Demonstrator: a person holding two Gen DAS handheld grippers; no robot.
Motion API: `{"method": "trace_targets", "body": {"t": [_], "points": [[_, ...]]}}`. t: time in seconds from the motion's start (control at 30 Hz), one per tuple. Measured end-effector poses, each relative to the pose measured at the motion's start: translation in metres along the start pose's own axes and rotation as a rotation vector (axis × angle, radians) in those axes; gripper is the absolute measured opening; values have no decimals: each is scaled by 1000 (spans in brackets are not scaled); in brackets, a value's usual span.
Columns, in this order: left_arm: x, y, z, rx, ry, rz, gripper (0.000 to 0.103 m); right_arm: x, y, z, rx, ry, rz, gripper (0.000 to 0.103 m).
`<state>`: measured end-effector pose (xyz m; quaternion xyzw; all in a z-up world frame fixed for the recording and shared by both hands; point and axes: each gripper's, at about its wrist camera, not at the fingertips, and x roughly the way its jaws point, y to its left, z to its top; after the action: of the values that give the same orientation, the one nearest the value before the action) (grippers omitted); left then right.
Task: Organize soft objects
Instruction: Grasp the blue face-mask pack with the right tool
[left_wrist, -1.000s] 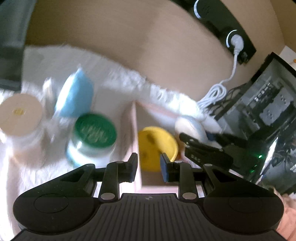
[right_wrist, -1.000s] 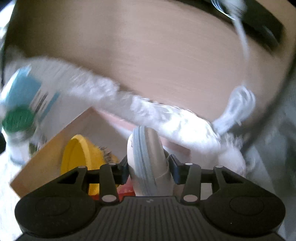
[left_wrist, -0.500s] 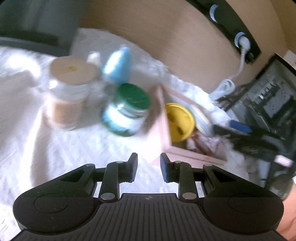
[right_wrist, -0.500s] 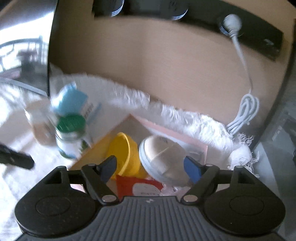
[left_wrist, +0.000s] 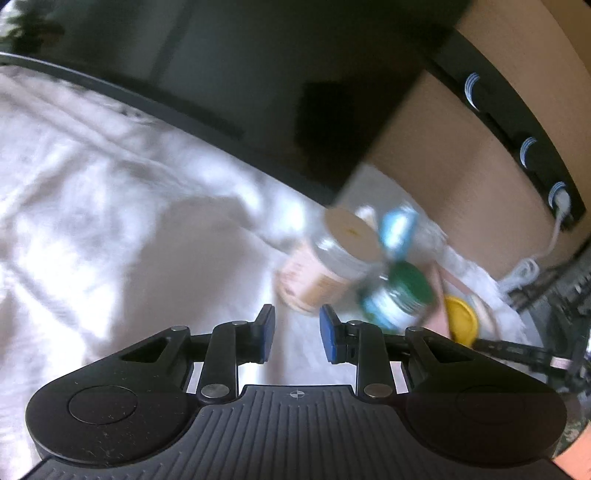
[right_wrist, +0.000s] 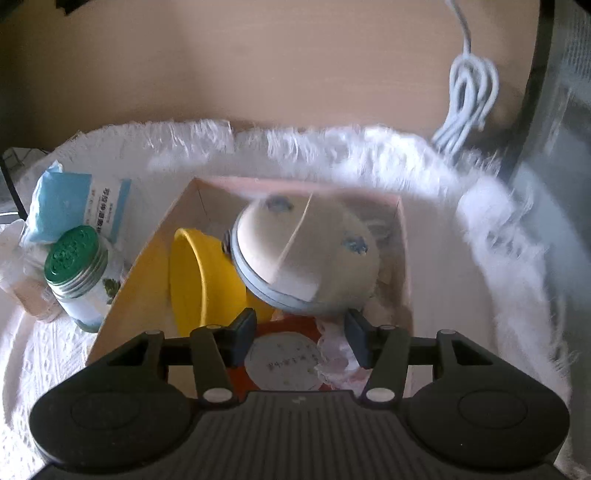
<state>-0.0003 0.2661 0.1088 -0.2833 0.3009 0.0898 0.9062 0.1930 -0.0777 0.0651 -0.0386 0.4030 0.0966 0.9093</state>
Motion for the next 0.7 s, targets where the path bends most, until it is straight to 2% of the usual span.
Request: {"method": "trace_targets", "body": {"t": [0.07, 0.13, 0.23, 0.5, 0.57, 0.7], "points": [[-7, 13, 1, -26, -6, 20, 29, -18, 11, 4, -32, -71, -17, 54], [-10, 24, 2, -45, -8, 27, 29, -35, 25, 14, -62, -131, -9, 61], [-11, 35, 2, -69, 3, 40, 29, -47, 51, 33, -80, -156, 55, 69], [-13, 20, -2, 16, 39, -3, 29, -42, 163, 69, -133, -111, 273, 84], [-14, 15, -3, 39, 50, -17, 29, -30, 191, 78, -148, -81, 276, 84], [-14, 12, -4, 72, 70, -31, 29, 5, 231, 94, -125, -8, 215, 84]]}}
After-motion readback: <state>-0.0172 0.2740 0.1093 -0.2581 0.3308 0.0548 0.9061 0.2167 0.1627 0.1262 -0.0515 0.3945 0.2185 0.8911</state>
